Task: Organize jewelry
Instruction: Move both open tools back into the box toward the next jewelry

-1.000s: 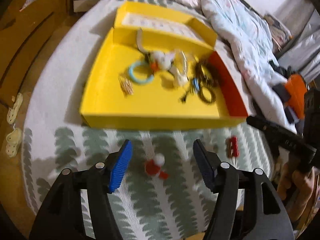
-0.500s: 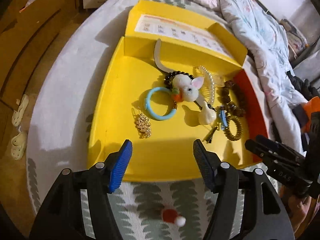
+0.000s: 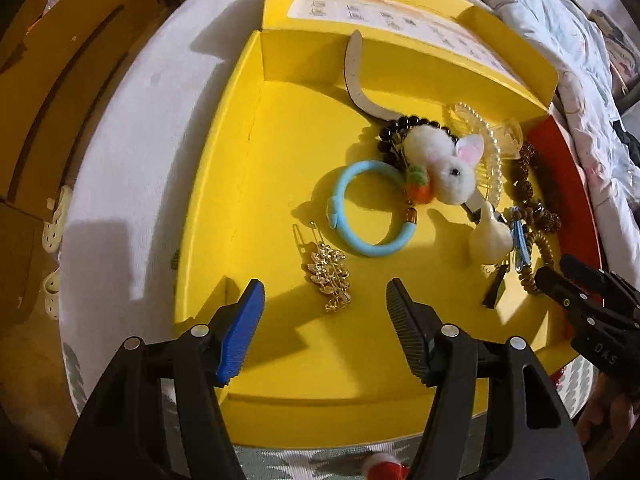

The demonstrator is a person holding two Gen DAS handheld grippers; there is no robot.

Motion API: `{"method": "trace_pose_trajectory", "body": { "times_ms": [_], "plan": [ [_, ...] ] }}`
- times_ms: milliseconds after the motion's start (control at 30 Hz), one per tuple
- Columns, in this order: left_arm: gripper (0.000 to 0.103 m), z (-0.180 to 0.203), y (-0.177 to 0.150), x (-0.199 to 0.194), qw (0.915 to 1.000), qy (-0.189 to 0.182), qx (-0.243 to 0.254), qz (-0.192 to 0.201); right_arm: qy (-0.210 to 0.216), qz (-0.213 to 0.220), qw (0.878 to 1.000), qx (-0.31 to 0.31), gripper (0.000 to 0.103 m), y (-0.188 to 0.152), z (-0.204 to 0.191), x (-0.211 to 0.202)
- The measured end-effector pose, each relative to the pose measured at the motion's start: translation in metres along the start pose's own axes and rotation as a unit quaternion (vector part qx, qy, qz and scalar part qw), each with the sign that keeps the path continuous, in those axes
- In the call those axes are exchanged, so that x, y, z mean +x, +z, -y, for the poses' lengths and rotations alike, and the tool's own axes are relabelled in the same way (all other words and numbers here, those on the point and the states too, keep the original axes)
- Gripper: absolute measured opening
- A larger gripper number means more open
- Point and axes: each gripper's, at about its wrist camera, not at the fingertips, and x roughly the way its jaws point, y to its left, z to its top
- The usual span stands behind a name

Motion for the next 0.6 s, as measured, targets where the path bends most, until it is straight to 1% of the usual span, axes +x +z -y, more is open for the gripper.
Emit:
{"method": "trace_pose_trajectory", "body": {
  "times_ms": [67, 100, 333, 500, 600],
  "plan": [
    [0.063, 0.001, -0.001, 0.004, 0.9999, 0.009, 0.005, -0.001, -0.011, -0.003, 1.000, -0.007, 0.063, 0.000, -0.003, 0.002],
    [0.063, 0.003, -0.001, 0.004, 0.9998, 0.015, 0.010, 0.000, -0.023, -0.004, 1.000, -0.011, 0.063, 0.000, -0.004, 0.003],
    [0.063, 0.009, -0.007, 0.009, 0.9992, 0.033, 0.020, 0.003, -0.067, -0.010, 0.997, -0.041, 0.067, 0.000, -0.022, 0.015],
    [0.063, 0.013, -0.007, 0.013, 0.9993, 0.032, 0.018, 0.004, -0.095, -0.009, 0.994, -0.048, 0.067, 0.002, -0.027, 0.021],
    [0.063, 0.017, -0.001, 0.012, 0.9996, 0.025, 0.015, 0.002, -0.092, -0.008, 0.995, -0.044, 0.067, 0.003, -0.027, 0.023]
  ]
}}
